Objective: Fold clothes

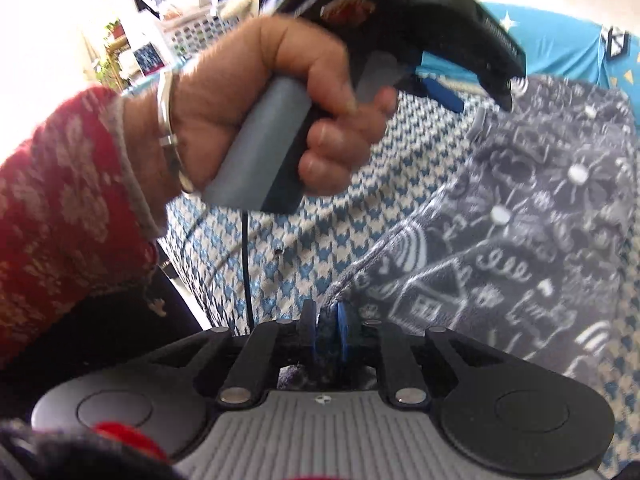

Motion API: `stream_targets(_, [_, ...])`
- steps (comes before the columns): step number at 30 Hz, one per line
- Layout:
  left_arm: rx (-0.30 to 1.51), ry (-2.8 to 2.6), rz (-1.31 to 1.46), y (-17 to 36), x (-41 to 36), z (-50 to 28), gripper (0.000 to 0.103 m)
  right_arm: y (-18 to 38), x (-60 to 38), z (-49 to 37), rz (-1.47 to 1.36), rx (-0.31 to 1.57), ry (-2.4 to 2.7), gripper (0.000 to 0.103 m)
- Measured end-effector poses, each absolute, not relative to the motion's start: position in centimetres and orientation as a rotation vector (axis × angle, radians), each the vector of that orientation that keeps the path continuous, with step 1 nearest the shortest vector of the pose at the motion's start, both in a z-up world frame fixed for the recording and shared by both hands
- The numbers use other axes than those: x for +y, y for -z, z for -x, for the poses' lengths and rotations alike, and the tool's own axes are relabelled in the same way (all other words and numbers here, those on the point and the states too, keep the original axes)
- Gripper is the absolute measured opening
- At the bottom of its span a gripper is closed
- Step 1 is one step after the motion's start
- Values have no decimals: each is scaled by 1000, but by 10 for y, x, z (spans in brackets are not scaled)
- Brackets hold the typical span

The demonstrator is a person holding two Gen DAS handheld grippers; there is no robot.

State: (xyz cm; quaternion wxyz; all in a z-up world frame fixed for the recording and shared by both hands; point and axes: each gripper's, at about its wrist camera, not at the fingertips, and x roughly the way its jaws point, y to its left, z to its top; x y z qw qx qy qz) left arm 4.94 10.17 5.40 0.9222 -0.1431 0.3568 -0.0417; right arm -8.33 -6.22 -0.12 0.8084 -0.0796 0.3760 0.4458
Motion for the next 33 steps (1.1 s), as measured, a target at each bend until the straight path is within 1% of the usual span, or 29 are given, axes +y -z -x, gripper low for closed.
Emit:
stream_targets(2, [718,106,286,-57,97,-46,51,-4,-73,83,168,774,-943,14])
stream_targets(3, [713,113,281,-57,95,-45,51,-6,-79,82,162,765,-935,14])
stream_targets(9, [740,108,212,-50,76,-45,51,-18,-103,53,109,748,-796,15])
stream_targets(16, [787,38,105,-35,61,-49,51,-9,-124,40,110,798,-709,15])
stream_targets(18, [802,2,92,-29,62,-51,59,2,-127,37,128,859,-683,15])
stream_targets(19, [812,-21,90,-25,64,-52,66,7,-129,36,134,888,-670,15])
stream_targets(20, [822,-39,92,-21,66,-53,69,9,-132,37,134,899,-672,15])
stream_targets(23, [840,-61,96,-13,70,-54,70,12,-138,40,152,908,-684,15])
stream_targets(26, [848,-75,95,-7,75,-53,77,14,-145,45,161,908,-692,15])
stream_targets(30, [862,-87,114,-2,82,-54,79,14,-147,54,198,900,-705,15])
stream_targets(33, [868,-99,112,2,84,-58,84,13,-148,57,228,895,-715,15])
